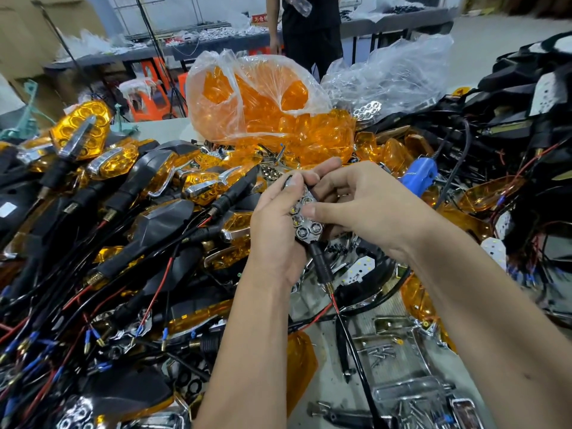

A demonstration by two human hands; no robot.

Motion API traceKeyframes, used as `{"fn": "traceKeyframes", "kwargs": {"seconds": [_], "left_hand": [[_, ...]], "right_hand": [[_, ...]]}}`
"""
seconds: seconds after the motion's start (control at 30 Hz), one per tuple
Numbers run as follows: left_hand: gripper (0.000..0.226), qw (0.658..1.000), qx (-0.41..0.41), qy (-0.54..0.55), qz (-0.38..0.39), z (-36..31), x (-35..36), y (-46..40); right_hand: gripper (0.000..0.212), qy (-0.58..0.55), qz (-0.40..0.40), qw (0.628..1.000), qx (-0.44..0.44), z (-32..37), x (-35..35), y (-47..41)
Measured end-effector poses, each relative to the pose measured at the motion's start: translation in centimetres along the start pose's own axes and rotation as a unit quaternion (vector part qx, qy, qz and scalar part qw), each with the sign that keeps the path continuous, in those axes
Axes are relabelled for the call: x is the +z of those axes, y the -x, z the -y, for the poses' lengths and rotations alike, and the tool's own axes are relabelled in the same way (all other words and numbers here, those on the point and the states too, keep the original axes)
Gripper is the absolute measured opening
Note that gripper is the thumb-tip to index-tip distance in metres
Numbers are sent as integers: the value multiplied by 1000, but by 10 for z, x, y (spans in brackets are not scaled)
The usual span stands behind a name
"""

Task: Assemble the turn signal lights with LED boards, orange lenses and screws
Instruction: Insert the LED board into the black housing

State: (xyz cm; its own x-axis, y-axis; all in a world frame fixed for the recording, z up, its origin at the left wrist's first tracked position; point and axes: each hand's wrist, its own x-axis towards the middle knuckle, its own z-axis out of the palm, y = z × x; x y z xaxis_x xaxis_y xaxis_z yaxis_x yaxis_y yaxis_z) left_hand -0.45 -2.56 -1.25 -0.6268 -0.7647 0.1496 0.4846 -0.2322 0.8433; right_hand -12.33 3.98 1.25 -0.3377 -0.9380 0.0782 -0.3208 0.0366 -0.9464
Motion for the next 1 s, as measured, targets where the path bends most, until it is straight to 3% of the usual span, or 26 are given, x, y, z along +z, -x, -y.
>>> {"fn": "traceKeyframes", "kwargs": {"seconds": [0.4,0.6,0.8,1.0], "left_hand": [[32,993,-5,-88,-77,11,3,-6],[31,989,-19,6,-144,4,-4,-11],[26,992,-65,59,-95,-4,-14,-11],[20,990,-92,107,-28,-16,-21,-5]], "right_hand": [[25,22,21,1000,-7,-8,-24,1],[8,244,104,964,-15,-10,-54,5],[6,307,196,931,1,-7,-49,6],[9,269,124,954,-46,-3,-48,7]]}}
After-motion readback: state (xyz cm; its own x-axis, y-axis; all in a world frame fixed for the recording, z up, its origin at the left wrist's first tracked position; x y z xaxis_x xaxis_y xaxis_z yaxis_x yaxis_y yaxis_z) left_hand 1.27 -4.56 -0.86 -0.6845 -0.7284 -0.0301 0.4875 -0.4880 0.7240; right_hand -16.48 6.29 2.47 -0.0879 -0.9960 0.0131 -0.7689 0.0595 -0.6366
